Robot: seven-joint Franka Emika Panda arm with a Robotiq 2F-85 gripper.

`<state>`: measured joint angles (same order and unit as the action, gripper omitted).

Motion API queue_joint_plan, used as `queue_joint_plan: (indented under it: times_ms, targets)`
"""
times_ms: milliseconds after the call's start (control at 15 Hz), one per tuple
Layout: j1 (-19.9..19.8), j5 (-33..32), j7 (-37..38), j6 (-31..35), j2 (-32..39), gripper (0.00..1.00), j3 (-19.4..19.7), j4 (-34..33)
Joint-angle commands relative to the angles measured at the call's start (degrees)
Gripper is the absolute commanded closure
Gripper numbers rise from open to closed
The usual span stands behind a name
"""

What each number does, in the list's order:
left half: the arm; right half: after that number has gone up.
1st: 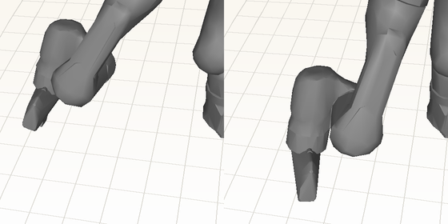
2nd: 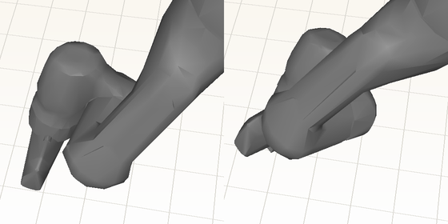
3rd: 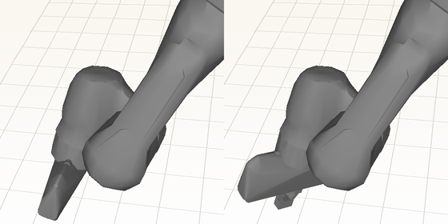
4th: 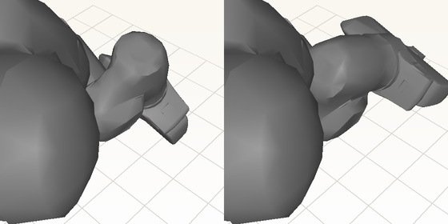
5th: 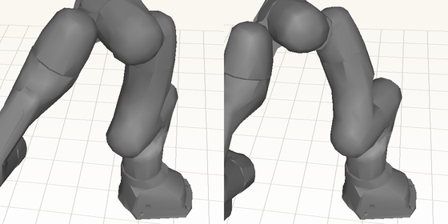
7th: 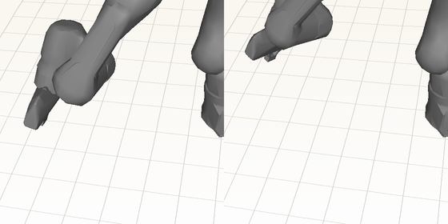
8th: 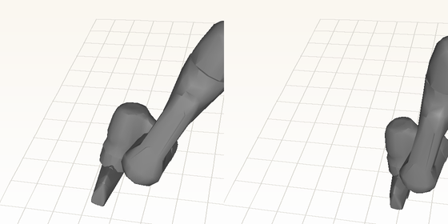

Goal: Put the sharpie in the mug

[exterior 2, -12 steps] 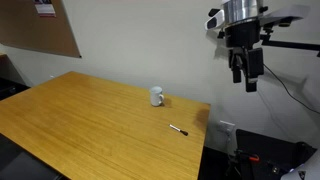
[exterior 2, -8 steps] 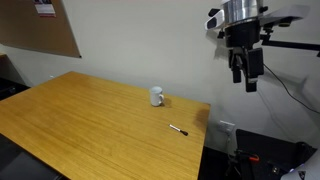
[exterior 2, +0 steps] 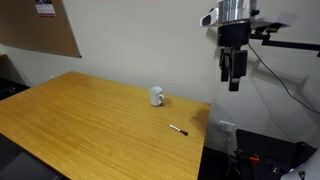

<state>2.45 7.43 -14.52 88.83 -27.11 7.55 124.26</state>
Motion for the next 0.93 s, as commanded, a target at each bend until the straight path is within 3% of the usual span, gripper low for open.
queue_joint_plan:
  times_ms: [0,600,867]
  targets:
    - [-1.8,0.3,2.0,10.2,0.6,0.0,-1.4,2.4]
    - [-5.6,-1.3,15.4,43.9,7.7,0.0,-2.7,8.0]
    - [-7.9,-3.7,23.1,52.0,12.1,0.0,-3.1,8.7]
